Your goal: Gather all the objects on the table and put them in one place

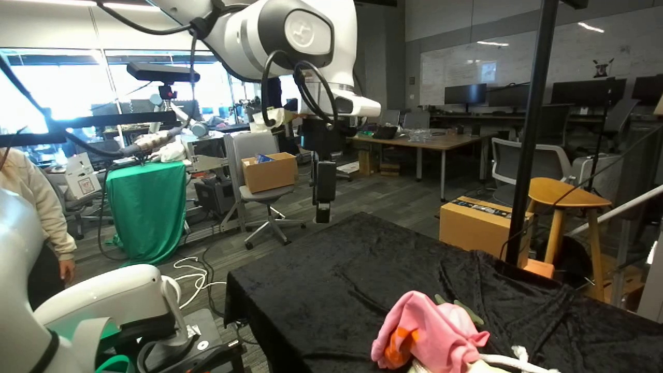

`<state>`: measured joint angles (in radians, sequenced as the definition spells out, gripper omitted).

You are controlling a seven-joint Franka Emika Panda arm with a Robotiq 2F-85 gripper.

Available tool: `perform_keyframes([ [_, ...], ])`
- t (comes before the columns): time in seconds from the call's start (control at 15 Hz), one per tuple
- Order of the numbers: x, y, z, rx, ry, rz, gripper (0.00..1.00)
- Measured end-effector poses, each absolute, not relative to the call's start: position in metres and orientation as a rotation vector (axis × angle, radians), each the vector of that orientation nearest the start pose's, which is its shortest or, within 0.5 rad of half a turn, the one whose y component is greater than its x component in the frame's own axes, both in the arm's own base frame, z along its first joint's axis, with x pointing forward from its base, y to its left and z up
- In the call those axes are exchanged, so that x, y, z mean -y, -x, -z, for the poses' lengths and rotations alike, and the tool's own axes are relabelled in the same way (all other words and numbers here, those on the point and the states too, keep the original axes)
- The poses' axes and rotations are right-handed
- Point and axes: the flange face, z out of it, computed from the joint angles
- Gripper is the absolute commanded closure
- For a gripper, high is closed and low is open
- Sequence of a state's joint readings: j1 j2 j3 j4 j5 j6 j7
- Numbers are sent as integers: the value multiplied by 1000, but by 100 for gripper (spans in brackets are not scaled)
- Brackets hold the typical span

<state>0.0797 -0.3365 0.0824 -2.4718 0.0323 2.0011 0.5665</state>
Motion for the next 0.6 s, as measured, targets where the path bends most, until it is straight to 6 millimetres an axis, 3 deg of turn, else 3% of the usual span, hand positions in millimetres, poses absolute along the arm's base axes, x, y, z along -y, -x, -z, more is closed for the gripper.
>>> perform_keyframes([
  [0.33, -53, -373, -416, -289, 3146, -115, 0],
  [0.6, -51, -369, -414, -280, 3149, -116, 0],
])
